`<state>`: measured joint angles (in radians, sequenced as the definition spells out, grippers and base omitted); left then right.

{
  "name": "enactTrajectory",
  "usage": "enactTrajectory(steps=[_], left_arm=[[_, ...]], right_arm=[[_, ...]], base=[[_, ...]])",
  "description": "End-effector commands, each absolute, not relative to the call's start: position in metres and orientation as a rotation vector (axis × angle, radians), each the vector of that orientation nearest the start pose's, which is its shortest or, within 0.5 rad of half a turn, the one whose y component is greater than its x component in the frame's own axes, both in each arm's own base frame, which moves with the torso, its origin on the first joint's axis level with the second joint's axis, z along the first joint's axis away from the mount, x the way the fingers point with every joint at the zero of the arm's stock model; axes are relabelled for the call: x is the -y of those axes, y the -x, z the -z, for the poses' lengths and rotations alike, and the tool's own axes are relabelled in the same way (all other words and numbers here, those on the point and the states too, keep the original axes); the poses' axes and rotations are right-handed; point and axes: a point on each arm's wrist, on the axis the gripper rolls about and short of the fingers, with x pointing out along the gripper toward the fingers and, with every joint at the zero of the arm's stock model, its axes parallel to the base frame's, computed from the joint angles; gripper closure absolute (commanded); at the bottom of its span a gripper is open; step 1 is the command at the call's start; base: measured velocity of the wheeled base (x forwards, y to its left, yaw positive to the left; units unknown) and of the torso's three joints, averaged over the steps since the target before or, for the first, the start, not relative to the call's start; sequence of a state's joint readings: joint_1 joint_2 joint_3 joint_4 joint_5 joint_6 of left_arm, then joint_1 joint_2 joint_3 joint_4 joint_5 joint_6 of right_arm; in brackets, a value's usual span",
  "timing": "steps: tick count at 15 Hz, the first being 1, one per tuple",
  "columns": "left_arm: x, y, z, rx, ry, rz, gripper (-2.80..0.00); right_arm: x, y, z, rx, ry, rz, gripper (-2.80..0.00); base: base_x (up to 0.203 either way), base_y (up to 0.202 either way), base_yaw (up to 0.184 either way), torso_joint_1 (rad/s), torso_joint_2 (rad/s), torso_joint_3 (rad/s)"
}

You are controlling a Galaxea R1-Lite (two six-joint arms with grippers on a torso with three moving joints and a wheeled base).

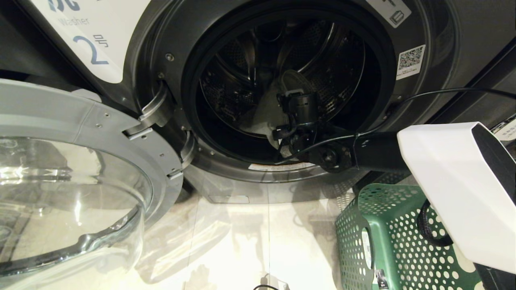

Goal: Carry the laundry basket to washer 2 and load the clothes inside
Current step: Place the clothes into the washing machine

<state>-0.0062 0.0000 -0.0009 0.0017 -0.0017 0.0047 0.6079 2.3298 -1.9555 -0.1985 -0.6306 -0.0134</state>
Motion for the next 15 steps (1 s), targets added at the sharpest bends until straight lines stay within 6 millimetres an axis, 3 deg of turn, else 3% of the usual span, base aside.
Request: enactTrajectory(steps=[1, 3, 7, 15], left_arm=[[0.000, 0.023, -0.075, -0.003, -0.005, 0.008, 0.00], [0.000, 0.023, -0.076, -0.002, -0.005, 0.008, 0.00], [0.000, 0.023, -0.075, -0.003, -0.005, 0.008, 0.00], [0.000, 0.023, -0.076, -0.003, -0.005, 0.008, 0.00]], right_arm=[[-0.276, -0.394, -0.230, -0.107, 0.060, -0.004, -2.80], [-0.277, -0.377, -0.240, -0.111, 0.028, -0.024, -2.80], [-0.254, -0.344, -0.227, -0.278, 0.141, -0.039, -2.80], [-0.265, -0.356, -0.190, -0.363, 0.479, -0.137, -2.80]], base=[[0.000, 0.000, 0.000, 0.000, 0.00, 0.000], [0.000, 0.000, 0.000, 0.000, 0.00, 0.000], [0.000, 0.000, 0.000, 0.000, 0.00, 0.000], [0.000, 0.000, 0.000, 0.000, 0.00, 0.000]])
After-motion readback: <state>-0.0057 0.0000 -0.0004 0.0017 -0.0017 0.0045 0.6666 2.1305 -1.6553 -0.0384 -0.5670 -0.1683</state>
